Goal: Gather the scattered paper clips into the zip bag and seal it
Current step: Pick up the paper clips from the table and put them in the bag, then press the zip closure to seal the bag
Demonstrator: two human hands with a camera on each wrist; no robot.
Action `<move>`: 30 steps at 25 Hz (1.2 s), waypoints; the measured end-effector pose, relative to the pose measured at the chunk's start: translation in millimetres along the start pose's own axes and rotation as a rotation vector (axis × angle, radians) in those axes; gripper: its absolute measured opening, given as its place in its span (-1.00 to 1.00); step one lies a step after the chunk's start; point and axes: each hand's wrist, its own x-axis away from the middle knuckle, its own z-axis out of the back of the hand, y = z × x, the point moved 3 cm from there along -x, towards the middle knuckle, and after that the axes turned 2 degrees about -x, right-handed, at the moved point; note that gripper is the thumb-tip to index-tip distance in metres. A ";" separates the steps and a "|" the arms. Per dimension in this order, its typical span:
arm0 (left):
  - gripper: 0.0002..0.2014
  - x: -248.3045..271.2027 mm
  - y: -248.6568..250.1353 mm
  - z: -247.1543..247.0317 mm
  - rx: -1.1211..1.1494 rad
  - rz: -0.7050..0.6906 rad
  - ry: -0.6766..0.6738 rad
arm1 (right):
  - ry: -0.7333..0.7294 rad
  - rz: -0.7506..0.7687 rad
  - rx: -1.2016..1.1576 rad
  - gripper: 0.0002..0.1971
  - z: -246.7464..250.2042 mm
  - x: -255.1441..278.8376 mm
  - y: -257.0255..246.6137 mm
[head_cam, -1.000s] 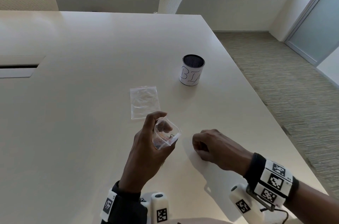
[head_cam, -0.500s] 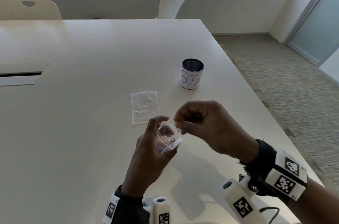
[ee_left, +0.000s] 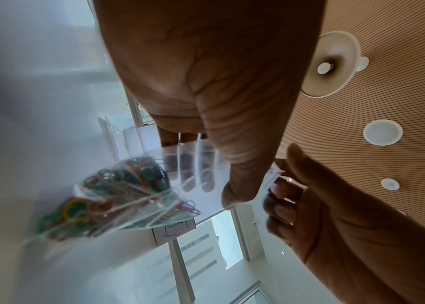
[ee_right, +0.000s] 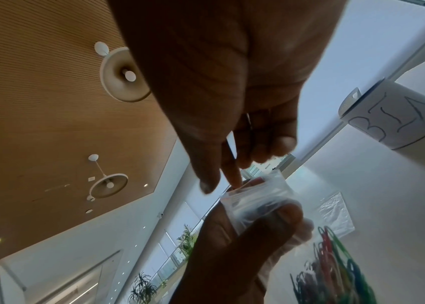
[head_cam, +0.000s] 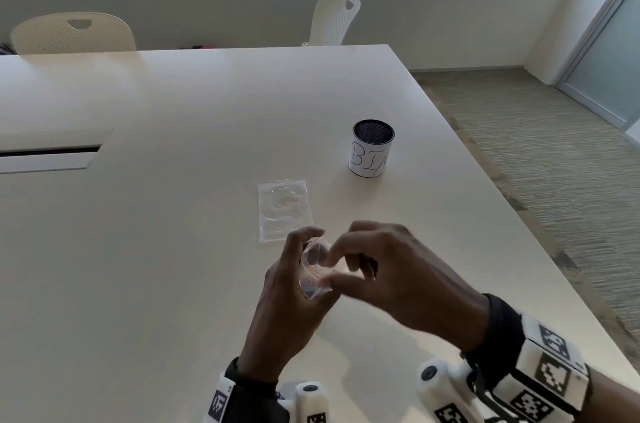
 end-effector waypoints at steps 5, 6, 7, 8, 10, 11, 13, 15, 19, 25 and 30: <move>-0.34 -0.4 7.0 -2.3 0.001 -0.012 -0.031 | -0.033 -0.042 0.151 -0.85 -15.5 6.0 -0.9; -0.32 0.5 9.1 -1.4 0.000 -0.017 -0.048 | -0.019 -0.056 0.141 -0.87 -13.8 5.6 0.6; -0.31 1.1 11.3 0.7 0.004 -0.021 -0.071 | -0.007 -0.065 0.131 -0.89 -10.1 4.3 1.5; -0.31 1.5 13.0 3.0 0.006 -0.022 -0.097 | 0.003 -0.070 0.118 -0.91 -5.7 3.0 2.8; -0.37 -0.2 14.8 6.6 0.004 -0.006 -0.158 | 0.021 -0.072 0.095 -0.92 4.3 0.4 6.4; -0.43 -2.4 13.8 7.6 0.013 0.006 -0.186 | 0.018 -0.066 0.092 -0.93 8.7 -1.0 7.7; -0.50 -9.0 11.5 11.5 -0.003 0.004 -0.182 | -0.018 -0.046 0.095 -0.94 14.6 -3.5 11.1; -0.53 -16.7 11.8 17.8 -0.099 -0.039 -0.133 | -0.043 -0.037 0.119 -0.95 19.2 -4.1 15.8; -0.74 -27.1 10.7 28.0 -0.212 -0.132 -0.081 | 0.007 -0.041 0.130 -0.97 29.4 -2.0 22.0; -0.85 -32.2 19.6 35.2 -0.187 -0.144 -0.037 | 0.090 -0.052 0.257 -0.96 42.2 2.2 36.7; -0.79 -33.2 34.3 25.1 -0.115 -0.119 -0.011 | 0.075 -0.095 0.139 -0.96 43.1 4.5 46.7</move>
